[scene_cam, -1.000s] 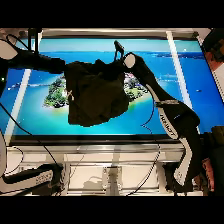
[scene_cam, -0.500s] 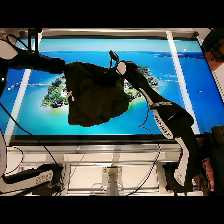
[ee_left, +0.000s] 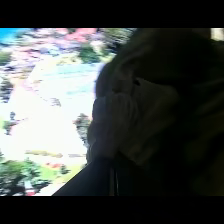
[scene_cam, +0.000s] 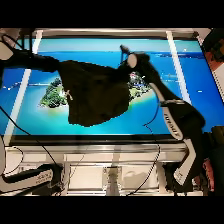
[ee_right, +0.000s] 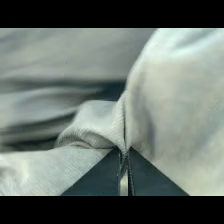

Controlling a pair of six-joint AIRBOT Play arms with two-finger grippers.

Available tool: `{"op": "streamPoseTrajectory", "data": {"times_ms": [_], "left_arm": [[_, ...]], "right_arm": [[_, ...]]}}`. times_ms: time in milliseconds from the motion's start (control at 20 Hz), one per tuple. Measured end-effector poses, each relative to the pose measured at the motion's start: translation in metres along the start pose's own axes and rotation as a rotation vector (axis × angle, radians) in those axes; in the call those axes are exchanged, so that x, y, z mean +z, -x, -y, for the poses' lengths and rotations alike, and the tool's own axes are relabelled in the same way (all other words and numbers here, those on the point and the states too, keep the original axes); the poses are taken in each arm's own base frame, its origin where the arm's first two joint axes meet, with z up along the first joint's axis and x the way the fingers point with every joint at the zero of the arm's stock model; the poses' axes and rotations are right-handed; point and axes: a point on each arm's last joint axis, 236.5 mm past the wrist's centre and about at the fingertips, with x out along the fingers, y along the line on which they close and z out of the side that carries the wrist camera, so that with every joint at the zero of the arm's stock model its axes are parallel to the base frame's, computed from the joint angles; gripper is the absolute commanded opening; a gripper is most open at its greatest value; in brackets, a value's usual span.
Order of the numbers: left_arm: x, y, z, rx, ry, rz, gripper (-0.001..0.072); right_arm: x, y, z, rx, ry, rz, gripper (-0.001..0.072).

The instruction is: Fold the clothes and pants, and hang the long-sleeved shirts on hangers.

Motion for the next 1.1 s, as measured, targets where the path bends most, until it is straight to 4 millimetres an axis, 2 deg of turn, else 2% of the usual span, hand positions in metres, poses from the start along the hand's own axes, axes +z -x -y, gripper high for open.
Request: {"op": "streamPoseTrajectory", "data": {"times_ms": [150,250,450,600,700,850,900,950,1000,1050,1100], "left_arm": [[-0.001,0.010,-0.048,0.104,0.050,0.018,0.0049],[-0.002,0.016,-0.069,0.147,0.071,0.027,0.0049],[-0.003,0.022,-0.087,0.182,0.072,0.035,0.0050],[-0.004,0.024,-0.098,0.222,0.058,0.036,0.0050],[-0.005,0.024,-0.104,0.244,0.048,0.031,0.0049],[-0.005,0.019,-0.109,0.257,0.039,0.026,0.0051],[-0.003,0.015,-0.109,0.259,0.033,0.030,0.0052],[0.001,0.010,-0.108,0.261,0.026,0.044,0.0070],[0.008,0.004,-0.108,0.260,0.019,0.069,0.0231],[0.018,-0.003,-0.106,0.257,0.015,0.110,0.0443],[0.030,-0.009,-0.103,0.250,0.015,0.155,0.0516]], "right_arm": [[0.021,0.056,0.057,-0.144,0.035,0.044,0.0017],[0.034,0.094,0.089,-0.209,0.025,0.082,0.0017],[0.049,0.150,0.138,-0.291,-0.020,0.143,0.0017],[0.046,0.173,0.166,-0.336,-0.056,0.135,0.0018],[0.039,0.179,0.177,-0.354,-0.070,0.101,0.0018],[0.030,0.180,0.175,-0.341,-0.061,0.067,0.0034],[0.030,0.178,0.170,-0.329,-0.052,0.067,0.0134],[0.035,0.176,0.163,-0.311,-0.040,0.087,0.0350],[0.043,0.175,0.157,-0.294,-0.026,0.123,0.0524],[0.054,0.174,0.151,-0.273,-0.013,0.167,0.0522],[0.067,0.174,0.145,-0.255,0.000,0.223,0.0522]]}}
